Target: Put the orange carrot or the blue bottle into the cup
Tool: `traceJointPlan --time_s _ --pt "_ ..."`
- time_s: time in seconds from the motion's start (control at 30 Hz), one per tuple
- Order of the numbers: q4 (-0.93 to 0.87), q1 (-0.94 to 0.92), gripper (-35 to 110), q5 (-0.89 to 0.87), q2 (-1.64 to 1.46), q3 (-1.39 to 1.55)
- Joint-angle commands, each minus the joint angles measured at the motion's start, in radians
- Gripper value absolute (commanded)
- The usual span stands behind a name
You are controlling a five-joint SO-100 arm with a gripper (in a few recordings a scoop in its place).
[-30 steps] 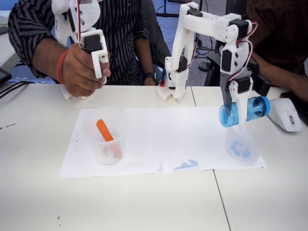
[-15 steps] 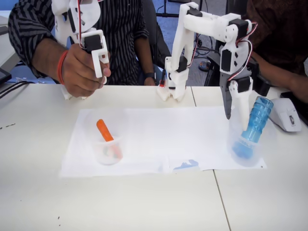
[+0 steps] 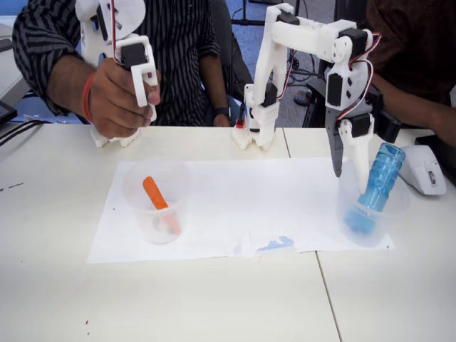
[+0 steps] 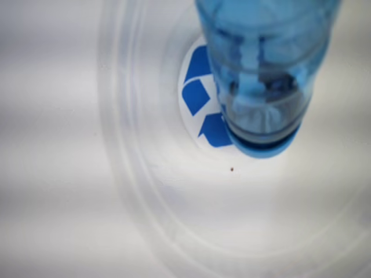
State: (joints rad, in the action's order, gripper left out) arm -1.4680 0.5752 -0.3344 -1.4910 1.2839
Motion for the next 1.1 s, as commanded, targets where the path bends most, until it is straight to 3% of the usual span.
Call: traceJointPlan --time_s 0.0,0.63,0.93,1.07 --pt "0.014 0.014 38 -0.014 -0.195 -0.094" --pt "-0.015 0.012 37 -0.018 -0.442 -0.138" --pt "-0.118 0.014 15 -0.014 -0.476 -0.141" --pt "-0.121 0.014 13 -0.014 -0.591 -0.126"
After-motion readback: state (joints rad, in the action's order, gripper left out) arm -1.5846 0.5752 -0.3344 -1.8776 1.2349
